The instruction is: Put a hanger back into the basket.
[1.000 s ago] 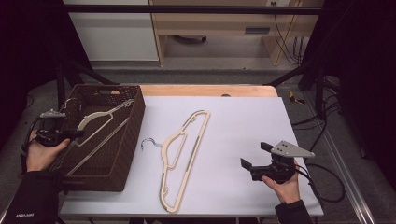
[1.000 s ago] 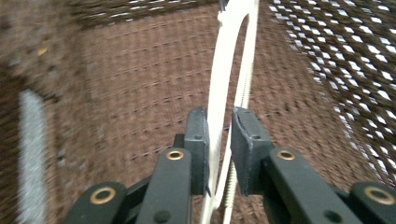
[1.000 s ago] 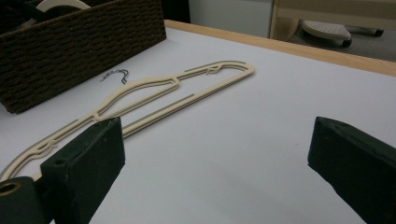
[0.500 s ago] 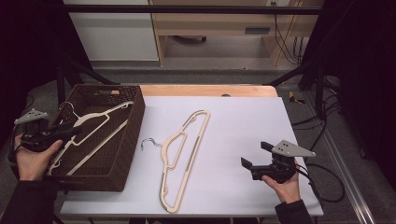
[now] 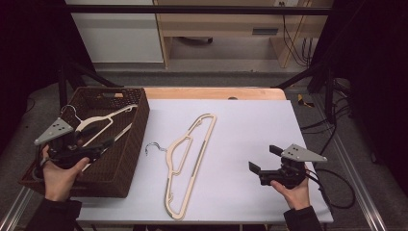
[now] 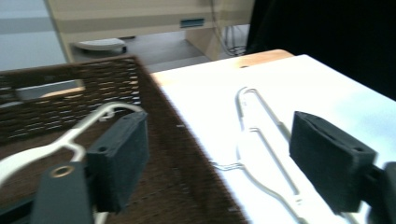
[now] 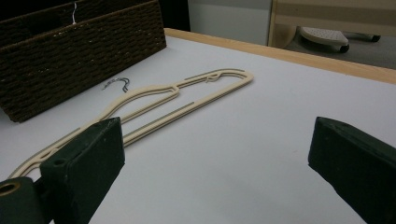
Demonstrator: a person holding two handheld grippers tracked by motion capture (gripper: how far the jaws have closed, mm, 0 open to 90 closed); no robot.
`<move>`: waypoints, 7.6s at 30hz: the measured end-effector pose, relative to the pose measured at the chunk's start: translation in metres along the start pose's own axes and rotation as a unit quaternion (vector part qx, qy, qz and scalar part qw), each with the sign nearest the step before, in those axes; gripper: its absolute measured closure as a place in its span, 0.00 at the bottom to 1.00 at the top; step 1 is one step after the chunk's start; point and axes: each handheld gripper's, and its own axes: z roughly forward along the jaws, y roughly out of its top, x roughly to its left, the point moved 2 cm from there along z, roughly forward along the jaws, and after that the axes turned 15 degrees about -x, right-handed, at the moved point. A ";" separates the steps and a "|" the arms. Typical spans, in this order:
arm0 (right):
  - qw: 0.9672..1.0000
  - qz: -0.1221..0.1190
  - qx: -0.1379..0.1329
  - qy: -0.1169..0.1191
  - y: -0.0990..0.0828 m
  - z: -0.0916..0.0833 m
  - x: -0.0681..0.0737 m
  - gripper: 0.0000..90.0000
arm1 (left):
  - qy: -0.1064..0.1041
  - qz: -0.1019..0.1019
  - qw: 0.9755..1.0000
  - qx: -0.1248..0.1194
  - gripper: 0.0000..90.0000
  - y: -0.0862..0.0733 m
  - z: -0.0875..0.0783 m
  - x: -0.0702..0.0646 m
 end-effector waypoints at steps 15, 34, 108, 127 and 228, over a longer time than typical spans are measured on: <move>1.000 0.004 -0.006 -0.001 0.001 -0.002 0.001 0.04 | -0.050 0.018 0.998 0.027 0.13 -0.031 0.029 -0.069; 1.000 -0.007 0.004 0.005 -0.002 -0.001 0.003 0.04 | -0.082 0.016 0.984 0.155 0.31 -0.099 0.066 -0.110; 1.000 -0.008 0.021 0.021 -0.009 0.008 0.010 0.05 | -0.030 0.030 0.953 0.301 0.88 -0.144 0.084 -0.105; 0.997 -0.005 0.040 0.073 -0.003 0.080 0.051 0.13 | -0.022 0.087 0.969 0.230 0.88 -0.110 0.065 -0.116; 0.992 -0.019 0.048 0.117 -0.001 0.166 0.109 0.99 | -0.134 -0.026 0.970 0.201 0.85 -0.091 0.118 -0.140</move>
